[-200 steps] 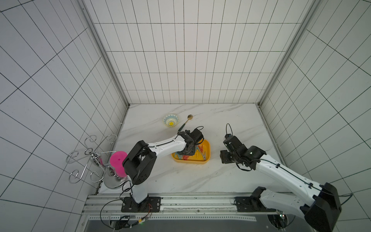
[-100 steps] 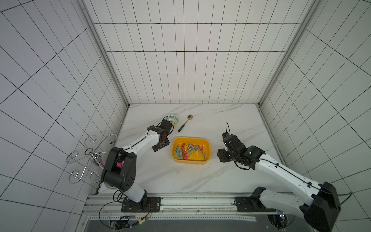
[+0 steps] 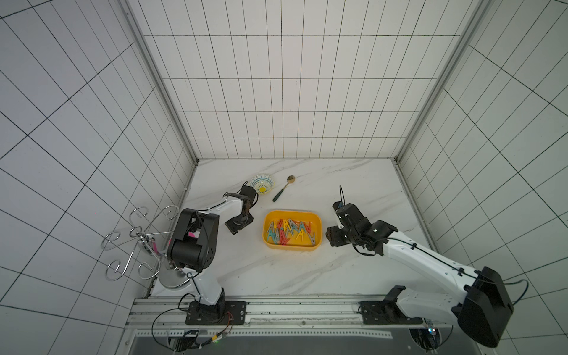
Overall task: Put the clothespins into the storage box
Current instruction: Pick up the clothespin from the center of the board, then place the clothespin in the storage box.
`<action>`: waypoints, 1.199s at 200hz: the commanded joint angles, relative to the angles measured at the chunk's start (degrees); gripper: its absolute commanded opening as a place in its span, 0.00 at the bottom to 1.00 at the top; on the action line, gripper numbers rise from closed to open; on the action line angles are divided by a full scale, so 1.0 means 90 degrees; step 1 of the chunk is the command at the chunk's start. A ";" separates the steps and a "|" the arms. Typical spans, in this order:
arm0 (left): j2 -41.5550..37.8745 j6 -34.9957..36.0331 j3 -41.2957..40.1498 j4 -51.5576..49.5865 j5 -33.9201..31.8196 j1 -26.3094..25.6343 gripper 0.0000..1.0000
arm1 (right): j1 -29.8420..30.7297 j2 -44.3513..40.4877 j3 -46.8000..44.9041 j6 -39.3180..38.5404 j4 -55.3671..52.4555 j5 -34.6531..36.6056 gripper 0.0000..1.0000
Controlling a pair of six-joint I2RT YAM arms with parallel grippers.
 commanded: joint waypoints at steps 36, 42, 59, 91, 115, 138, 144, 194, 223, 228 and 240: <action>0.0126 0.0121 -0.0207 0.0545 0.0276 0.0230 0.46 | -0.0048 0.0121 -0.0044 0.0007 0.0175 -0.0117 0.64; 0.0125 0.0163 -0.0248 0.0596 0.0298 0.0246 0.43 | -0.0046 0.0115 -0.0056 0.0023 0.0183 -0.0129 0.64; 0.0135 0.0241 -0.0293 0.0603 0.0320 0.0276 0.36 | -0.0054 0.0081 -0.0103 0.0061 0.0187 -0.0158 0.64; -0.0095 0.0373 -0.0390 0.0643 0.0350 0.0236 0.27 | -0.0072 0.0042 -0.0192 0.0116 0.0191 -0.0154 0.64; -0.0288 0.0511 -0.0257 0.0499 0.0322 0.0052 0.25 | -0.0109 0.0042 -0.0242 0.0194 0.0164 -0.0219 0.64; -0.0603 0.0632 0.0208 0.0126 0.0071 -0.0474 0.26 | -0.0162 0.0024 -0.0302 0.0298 0.0067 -0.0216 0.64; -0.0693 0.0657 0.0385 0.0034 0.0015 -0.0645 0.26 | -0.0185 0.0000 -0.0345 0.0336 0.0052 -0.0204 0.64; -0.0830 0.0848 0.1415 -0.0455 -0.0070 -0.2595 0.26 | -0.0560 -0.0270 -0.0600 0.0643 -0.0105 -0.0219 0.64; -0.0590 0.0799 0.1398 -0.0396 0.0230 -0.3417 0.27 | -0.0714 -0.0435 -0.0650 0.0700 -0.0364 -0.0137 0.64; -0.0561 0.0782 0.1361 -0.0351 0.0231 -0.3515 0.27 | -0.0746 -0.0472 -0.0657 0.0706 -0.0412 -0.0116 0.64; -0.0448 0.0785 0.1275 -0.0193 0.0333 -0.3639 0.28 | -0.0819 -0.0559 -0.0666 0.0709 -0.0515 -0.0076 0.64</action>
